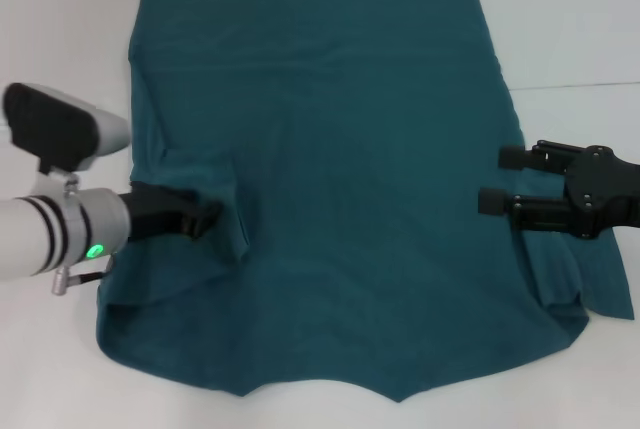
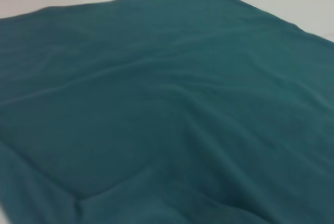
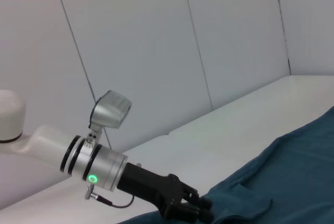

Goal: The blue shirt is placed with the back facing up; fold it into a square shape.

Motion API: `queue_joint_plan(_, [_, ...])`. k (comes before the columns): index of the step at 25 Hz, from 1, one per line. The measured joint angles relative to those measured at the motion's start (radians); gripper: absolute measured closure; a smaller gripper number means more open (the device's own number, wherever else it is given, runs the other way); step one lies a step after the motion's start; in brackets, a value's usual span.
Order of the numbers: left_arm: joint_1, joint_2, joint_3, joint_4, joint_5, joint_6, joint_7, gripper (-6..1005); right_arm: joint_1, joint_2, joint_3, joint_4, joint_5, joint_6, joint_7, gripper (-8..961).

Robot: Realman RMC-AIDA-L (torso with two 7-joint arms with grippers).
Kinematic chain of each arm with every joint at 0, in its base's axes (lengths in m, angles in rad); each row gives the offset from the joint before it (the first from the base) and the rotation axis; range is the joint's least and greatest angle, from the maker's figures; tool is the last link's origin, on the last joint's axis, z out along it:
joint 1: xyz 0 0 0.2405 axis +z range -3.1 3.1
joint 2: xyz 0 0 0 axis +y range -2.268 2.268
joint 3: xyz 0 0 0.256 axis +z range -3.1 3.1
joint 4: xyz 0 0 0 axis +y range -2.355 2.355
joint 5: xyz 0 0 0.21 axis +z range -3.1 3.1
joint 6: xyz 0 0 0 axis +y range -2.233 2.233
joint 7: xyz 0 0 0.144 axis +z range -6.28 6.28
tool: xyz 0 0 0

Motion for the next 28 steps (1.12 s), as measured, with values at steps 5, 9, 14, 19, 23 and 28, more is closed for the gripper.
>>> queue_joint_plan(5, [-0.023, -0.007, 0.063, -0.025, -0.016, -0.013, -0.002, 646, 0.003, 0.0, -0.004, 0.001, 0.001, 0.001, 0.006, 102])
queue_joint_plan(9, [-0.044, -0.008, 0.122, -0.058, -0.042, -0.039, -0.004, 734, 0.011, 0.0, -0.003, 0.001, 0.002, 0.003, 0.007, 102])
queue_joint_plan(14, [-0.057, -0.009, 0.14, -0.079, -0.068, -0.057, -0.002, 928, 0.022, 0.002, -0.01, 0.016, 0.003, 0.013, 0.002, 103])
queue_joint_plan(19, [-0.058, -0.01, 0.149, -0.079, -0.083, -0.058, 0.0, 994, 0.028, 0.002, -0.019, 0.025, 0.003, 0.032, -0.002, 104])
queue_joint_plan(23, [-0.067, -0.009, 0.149, -0.097, -0.084, -0.053, 0.001, 977, 0.032, 0.002, -0.027, 0.025, 0.003, 0.037, -0.002, 104])
queue_joint_plan(28, [-0.068, -0.007, 0.143, -0.108, -0.103, -0.04, 0.002, 957, 0.035, 0.002, -0.03, 0.025, 0.002, 0.04, -0.003, 105])
